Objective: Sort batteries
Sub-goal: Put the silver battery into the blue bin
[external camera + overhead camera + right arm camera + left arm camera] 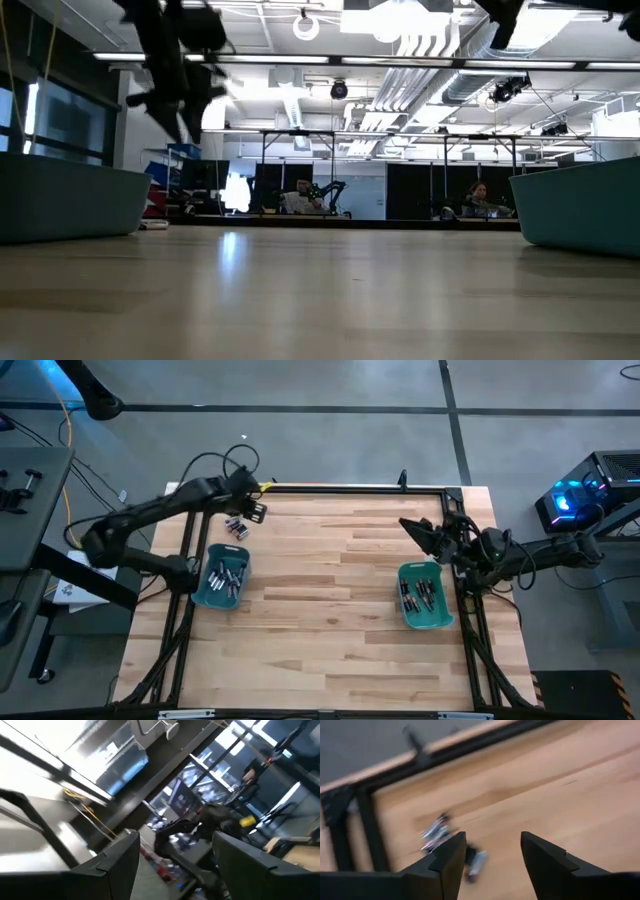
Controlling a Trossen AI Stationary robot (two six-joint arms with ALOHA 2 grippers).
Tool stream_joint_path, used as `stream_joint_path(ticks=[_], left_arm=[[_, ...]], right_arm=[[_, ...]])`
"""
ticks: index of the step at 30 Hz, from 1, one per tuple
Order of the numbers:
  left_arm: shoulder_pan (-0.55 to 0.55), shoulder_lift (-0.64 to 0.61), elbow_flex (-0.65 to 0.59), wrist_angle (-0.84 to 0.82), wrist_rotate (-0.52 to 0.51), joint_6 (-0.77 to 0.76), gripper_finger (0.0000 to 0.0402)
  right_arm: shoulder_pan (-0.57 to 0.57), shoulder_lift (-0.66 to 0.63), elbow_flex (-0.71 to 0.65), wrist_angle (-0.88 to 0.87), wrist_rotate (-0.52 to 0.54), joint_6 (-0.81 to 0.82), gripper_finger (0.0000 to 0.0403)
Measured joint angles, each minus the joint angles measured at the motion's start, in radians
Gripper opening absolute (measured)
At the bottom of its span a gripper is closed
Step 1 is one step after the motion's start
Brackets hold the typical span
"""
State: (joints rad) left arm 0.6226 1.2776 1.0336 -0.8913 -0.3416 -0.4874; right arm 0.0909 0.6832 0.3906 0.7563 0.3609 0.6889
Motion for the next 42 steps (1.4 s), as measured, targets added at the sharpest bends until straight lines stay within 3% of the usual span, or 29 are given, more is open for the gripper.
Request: stream_joint_path(ticks=[4,10,16,22,34,42], left_arm=[[0.105,0.121,0.000,-0.054,-0.009,0.053,0.0192],[0.206,0.250,0.000,0.012,0.044,0.273,0.0174],[0.255,0.328,0.000,0.059,0.098,0.470,0.0156],[0.282,0.389,0.000,0.094,0.095,0.568,0.0154],[0.350,0.469,0.000,0.112,0.089,0.593,0.0152],[0.350,0.496,0.002,0.171,0.098,0.632,0.0096]], right_arm=[[-0.024,0.035,0.130,-0.187,0.005,-0.106,0.0243],[-0.082,0.114,0.346,-0.453,0.003,-0.208,0.0243],[-0.112,0.184,0.489,-0.563,-0.003,-0.317,0.0243],[-0.133,0.218,0.533,-0.568,-0.005,-0.380,0.0243],[-0.182,0.219,0.532,-0.573,-0.081,-0.357,0.0243],[-0.183,0.219,0.531,-0.574,-0.081,-0.349,0.0243]])
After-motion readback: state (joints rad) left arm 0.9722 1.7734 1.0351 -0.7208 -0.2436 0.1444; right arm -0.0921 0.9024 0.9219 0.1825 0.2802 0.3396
